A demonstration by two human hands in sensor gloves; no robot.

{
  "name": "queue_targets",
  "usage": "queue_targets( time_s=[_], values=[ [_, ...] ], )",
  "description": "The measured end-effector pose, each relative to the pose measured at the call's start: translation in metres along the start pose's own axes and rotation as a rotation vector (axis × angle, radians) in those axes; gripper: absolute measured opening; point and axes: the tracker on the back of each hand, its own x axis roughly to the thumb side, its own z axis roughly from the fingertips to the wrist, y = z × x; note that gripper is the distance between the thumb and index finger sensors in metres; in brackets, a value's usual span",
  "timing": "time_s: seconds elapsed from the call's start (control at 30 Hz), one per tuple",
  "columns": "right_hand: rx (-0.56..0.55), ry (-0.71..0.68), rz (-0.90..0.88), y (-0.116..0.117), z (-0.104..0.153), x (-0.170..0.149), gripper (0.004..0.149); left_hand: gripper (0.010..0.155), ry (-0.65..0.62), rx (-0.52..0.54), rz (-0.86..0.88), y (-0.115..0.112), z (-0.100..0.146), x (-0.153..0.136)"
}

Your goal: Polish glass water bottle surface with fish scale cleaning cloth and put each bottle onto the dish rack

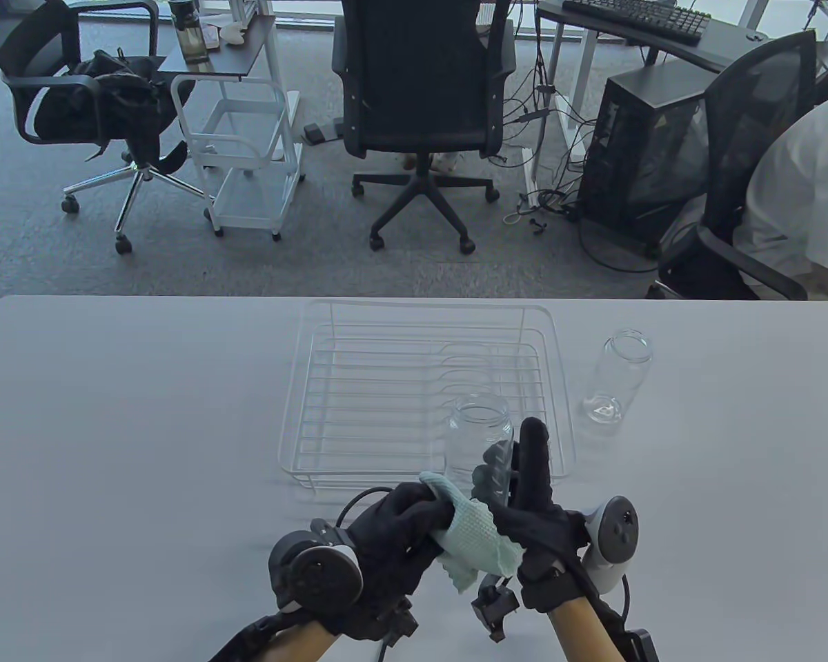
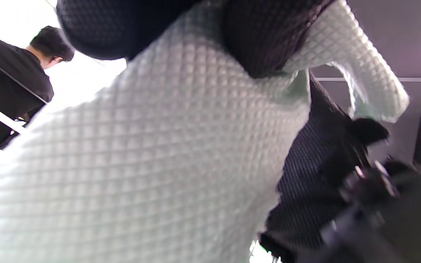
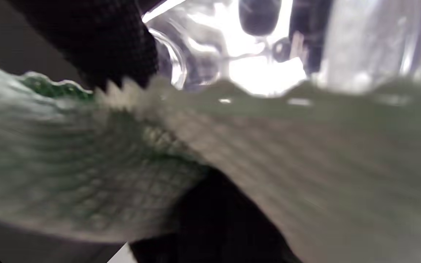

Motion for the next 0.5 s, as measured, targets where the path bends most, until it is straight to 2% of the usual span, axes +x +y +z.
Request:
queue_targets(
  time_s=[0.13, 0.23, 0.5],
  values=[
    [0.043, 0.011, 0.039, 0.002, 0.0, 0.004, 0.104, 0.039, 0.015, 0.014, 0.046, 0.003, -0.003, -0.001],
    [0.142, 0.025, 0.067, 0.01, 0.001, 0.001, 0.102, 0.039, 0.045, 0.104, 0.076, 0.012, -0.004, -0.001],
    [0.284, 0.101, 0.057, 0.031, 0.007, -0.009, 0.1, 0.04, 0.135, 0.244, 0.177, 0.04, -0.006, -0.017]
  ],
)
